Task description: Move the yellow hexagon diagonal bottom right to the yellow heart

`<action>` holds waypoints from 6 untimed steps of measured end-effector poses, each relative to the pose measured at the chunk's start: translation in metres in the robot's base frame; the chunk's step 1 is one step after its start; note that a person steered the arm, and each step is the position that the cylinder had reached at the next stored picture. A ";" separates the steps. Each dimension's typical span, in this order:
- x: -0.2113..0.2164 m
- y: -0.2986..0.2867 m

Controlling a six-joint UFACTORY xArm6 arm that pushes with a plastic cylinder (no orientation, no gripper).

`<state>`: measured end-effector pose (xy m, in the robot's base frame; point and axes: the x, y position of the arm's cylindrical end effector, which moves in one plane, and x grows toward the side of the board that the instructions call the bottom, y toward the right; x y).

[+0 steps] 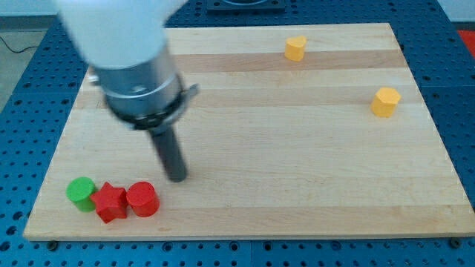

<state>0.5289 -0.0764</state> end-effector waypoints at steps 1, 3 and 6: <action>-0.026 0.111; -0.065 0.369; -0.095 0.248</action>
